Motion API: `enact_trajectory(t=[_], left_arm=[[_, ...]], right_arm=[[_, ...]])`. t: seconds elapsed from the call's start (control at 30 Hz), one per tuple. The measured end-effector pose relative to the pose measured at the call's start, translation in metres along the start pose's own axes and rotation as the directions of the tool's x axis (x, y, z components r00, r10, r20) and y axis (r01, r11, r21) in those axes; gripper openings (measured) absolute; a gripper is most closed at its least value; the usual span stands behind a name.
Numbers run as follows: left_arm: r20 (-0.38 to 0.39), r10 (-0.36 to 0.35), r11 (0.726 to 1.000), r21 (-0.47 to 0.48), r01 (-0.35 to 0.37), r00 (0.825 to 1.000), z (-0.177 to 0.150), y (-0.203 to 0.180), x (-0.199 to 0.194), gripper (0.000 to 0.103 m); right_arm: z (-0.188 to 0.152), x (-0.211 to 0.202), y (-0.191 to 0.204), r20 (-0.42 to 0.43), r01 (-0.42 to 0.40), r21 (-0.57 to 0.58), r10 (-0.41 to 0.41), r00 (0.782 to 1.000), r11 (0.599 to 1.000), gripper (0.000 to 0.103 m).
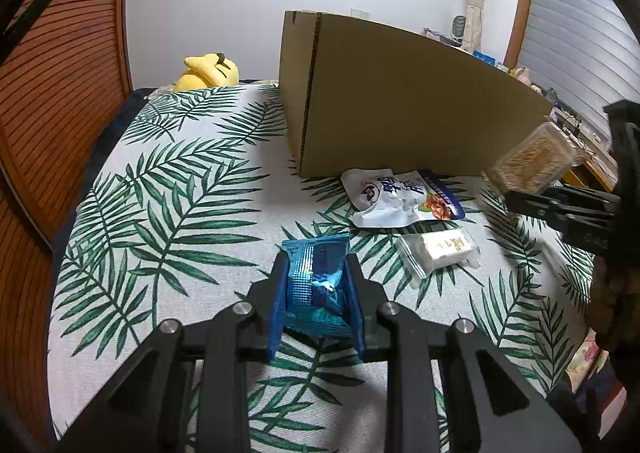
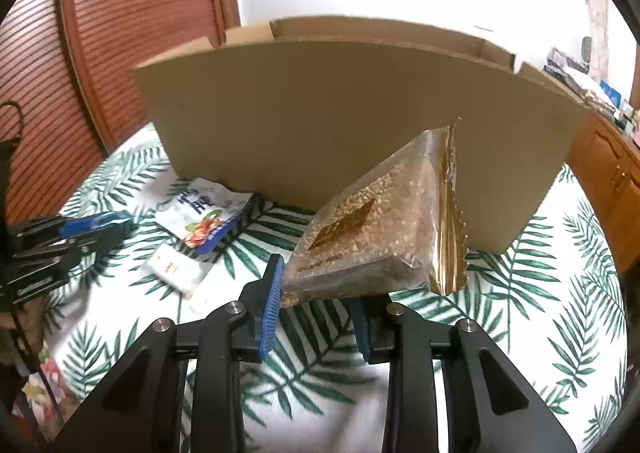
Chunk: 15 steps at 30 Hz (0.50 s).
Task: Organize snacks
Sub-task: 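Grasp the clear grain-bar packet with the right tool, then lift both held packets and carry them over the cardboard box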
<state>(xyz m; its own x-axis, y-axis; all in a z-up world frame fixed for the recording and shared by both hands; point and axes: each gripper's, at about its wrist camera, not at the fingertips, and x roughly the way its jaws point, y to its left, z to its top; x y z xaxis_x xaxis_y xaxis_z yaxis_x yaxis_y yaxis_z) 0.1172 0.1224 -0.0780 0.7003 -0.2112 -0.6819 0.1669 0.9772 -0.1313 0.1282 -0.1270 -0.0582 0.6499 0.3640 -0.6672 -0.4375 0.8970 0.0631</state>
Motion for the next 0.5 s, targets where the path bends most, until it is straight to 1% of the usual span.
enact_trajectory(t=[0.07, 0.17, 0.23, 0.5], left_arm=[[-0.001, 0.003, 1.0, 0.001, -0.003, 1.0, 0.0, 0.0, 0.0, 0.025], [-0.001, 0.007, 1.0, 0.003, -0.007, 1.0, 0.0, -0.001, 0.0, 0.025], [0.005, 0.01, 1.0, 0.004, -0.01, 1.0, 0.0, -0.002, -0.001, 0.025], [0.035, 0.017, 1.0, 0.007, -0.017, 0.999, 0.002, -0.005, -0.01, 0.025]], right_arm=[[-0.001, -0.006, 0.002, 0.014, 0.001, -0.007, -0.001, 1.0, 1.0, 0.03], [-0.009, -0.025, -0.004, 0.046, -0.004, -0.019, 0.005, 0.999, 1.0, 0.03], [-0.012, -0.024, 0.004, 0.067, -0.016, -0.022, 0.017, 0.998, 1.0, 0.03], [-0.021, -0.045, 0.009, 0.12, -0.011, -0.069, 0.019, 0.993, 0.998, 0.03]])
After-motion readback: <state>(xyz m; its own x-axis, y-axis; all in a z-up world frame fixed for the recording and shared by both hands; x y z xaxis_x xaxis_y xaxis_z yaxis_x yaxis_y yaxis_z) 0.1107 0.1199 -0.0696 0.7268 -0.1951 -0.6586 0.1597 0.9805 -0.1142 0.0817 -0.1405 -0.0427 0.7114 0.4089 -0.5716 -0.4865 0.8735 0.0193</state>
